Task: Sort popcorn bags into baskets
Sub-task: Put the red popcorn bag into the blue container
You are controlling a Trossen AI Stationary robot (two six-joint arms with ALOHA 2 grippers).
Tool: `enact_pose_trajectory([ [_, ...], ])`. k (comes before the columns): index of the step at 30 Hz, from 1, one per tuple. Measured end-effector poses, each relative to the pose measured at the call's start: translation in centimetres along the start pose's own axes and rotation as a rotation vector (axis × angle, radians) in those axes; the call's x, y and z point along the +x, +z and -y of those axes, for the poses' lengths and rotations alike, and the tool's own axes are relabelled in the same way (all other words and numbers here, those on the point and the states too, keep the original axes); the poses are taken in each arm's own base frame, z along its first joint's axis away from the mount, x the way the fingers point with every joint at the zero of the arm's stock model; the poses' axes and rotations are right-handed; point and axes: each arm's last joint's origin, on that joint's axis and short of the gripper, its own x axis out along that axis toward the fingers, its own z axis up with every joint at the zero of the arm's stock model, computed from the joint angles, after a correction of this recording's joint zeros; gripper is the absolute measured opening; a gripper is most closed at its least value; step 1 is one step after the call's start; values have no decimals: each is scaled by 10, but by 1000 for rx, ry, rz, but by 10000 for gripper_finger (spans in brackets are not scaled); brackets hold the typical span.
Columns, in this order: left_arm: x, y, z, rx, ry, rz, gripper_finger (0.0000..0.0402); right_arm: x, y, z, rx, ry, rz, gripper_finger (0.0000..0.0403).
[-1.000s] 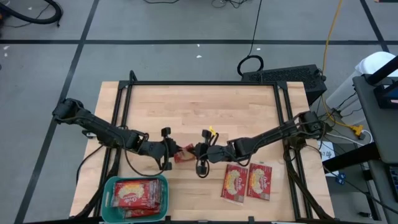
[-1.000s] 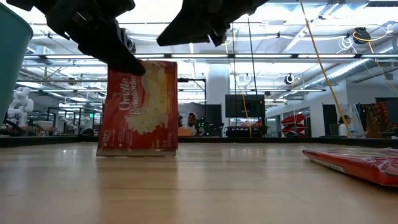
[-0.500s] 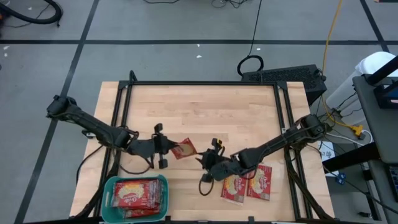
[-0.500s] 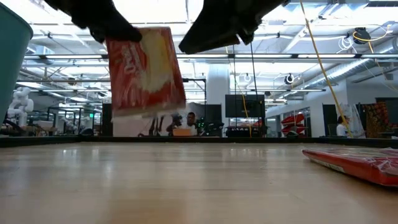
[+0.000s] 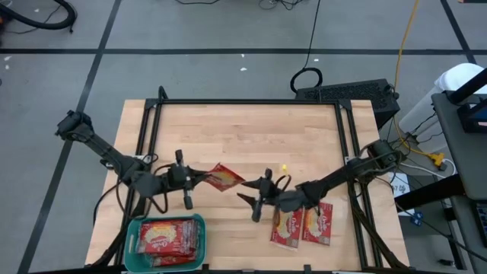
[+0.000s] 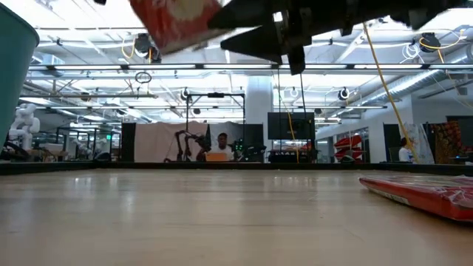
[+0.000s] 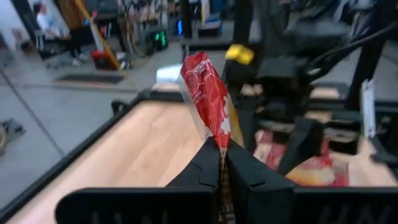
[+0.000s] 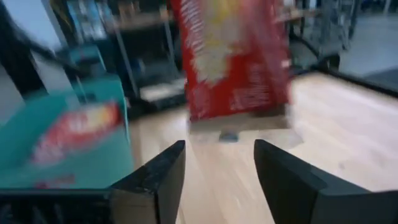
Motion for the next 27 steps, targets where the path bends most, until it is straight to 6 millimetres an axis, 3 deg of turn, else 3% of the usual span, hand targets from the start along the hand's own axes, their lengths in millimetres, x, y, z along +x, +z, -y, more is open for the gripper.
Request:
enact_pose_trajectory([
  [10,-4,12,7,19,-34,100,5,0,6,12,19,149,107,225],
  [16,-5,12,8,19,-51,104,11,0,21,13,-28,203,243,217],
  [20,-5,12,8,30,-55,107,12,1,29,15,-21,279,300,157],
  [25,-5,12,9,38,-80,107,7,4,28,18,-7,308,283,30],
  [27,-5,12,9,46,-80,104,12,4,28,18,-11,313,280,14],
])
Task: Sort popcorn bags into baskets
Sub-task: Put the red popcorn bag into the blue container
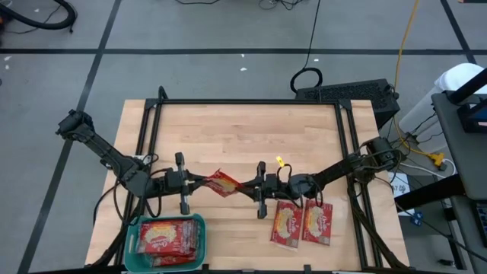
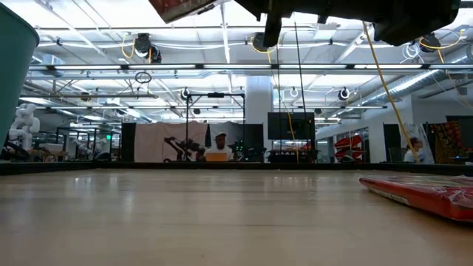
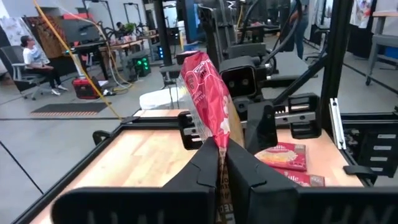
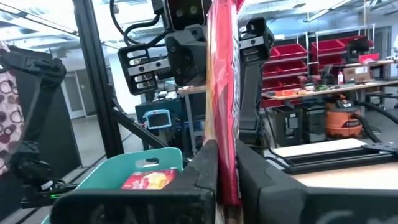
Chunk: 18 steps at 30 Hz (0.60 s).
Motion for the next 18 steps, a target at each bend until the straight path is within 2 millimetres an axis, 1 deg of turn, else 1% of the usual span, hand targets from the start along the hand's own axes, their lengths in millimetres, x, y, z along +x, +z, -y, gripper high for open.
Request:
enact_pose_trajectory([
  [5,-1,-1,3,44,-51,-2,51,0,0,0,40,4,-2,16],
  [8,-6,3,3,57,-66,13,86,0,-1,0,53,4,-10,8],
  [12,-16,14,-1,18,-24,44,138,0,-6,1,90,0,-66,8],
  [15,-24,23,-6,-1,-8,70,174,7,-8,-3,122,22,-153,8],
  [18,-30,37,-12,-38,-10,86,200,22,-8,-9,115,13,-307,8],
])
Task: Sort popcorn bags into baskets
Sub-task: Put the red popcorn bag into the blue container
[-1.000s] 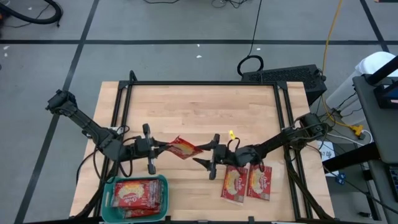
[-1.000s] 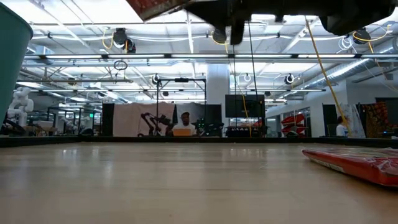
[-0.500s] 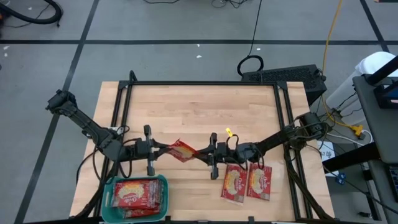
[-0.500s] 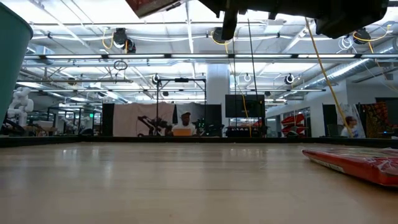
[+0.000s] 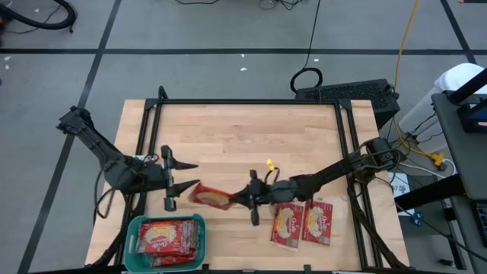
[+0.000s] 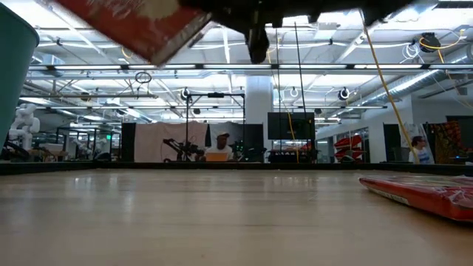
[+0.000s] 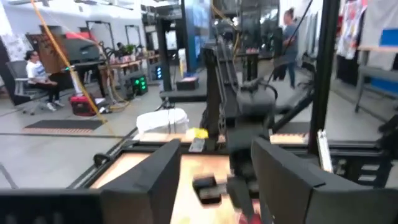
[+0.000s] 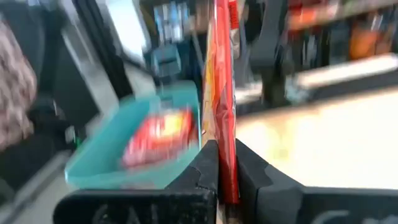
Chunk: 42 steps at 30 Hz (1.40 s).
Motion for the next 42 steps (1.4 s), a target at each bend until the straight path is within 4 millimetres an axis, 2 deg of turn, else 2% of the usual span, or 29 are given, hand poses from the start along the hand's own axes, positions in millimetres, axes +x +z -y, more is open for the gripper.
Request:
enact_pose_trajectory([
  [4,-1,17,-3,10,-8,-67,212,15,18,-11,-37,-31,-168,8],
  [11,3,40,2,-15,-159,-304,214,25,52,-22,-81,-19,-137,8],
  [13,6,45,7,9,-201,-375,214,29,55,-23,-82,-11,-128,8],
  [20,26,63,22,86,-227,-575,214,56,45,-27,-72,62,-160,8],
  [27,48,48,23,29,-240,-850,214,74,42,-29,-69,92,-160,8],
  [33,57,26,18,-26,-241,-1098,214,74,43,-29,-73,88,-159,8],
  [38,63,17,16,-65,-267,-1199,208,74,41,-27,-76,42,-169,9],
  [42,67,18,10,-105,-276,-1207,181,74,41,-26,-72,33,-167,9],
])
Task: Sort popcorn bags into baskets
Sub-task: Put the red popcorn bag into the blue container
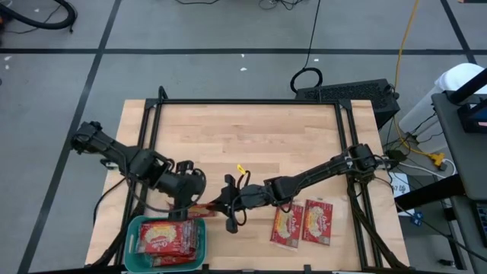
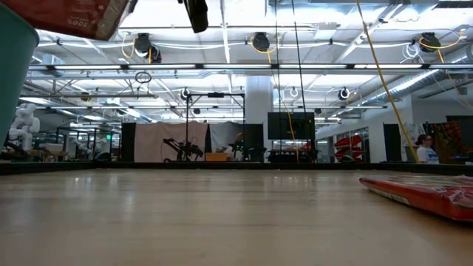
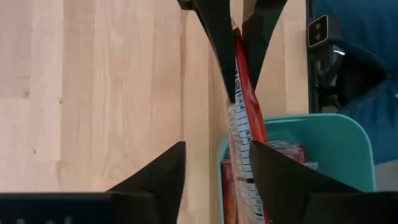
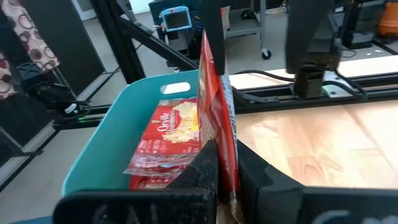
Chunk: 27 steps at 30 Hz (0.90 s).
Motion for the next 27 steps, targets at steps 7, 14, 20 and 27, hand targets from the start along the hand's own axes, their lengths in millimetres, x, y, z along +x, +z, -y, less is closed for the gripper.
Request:
enact_pose_trajectory([
  [7,-2,3,-4,-8,-95,-22,143,0,0,1,0,-6,2,9],
  [14,7,9,3,17,-124,-11,201,0,1,3,1,-16,11,9],
  [20,15,6,0,-70,-82,-64,237,0,3,2,2,-7,26,9],
  [27,16,0,4,-101,-76,-108,118,0,3,1,-4,0,30,9],
])
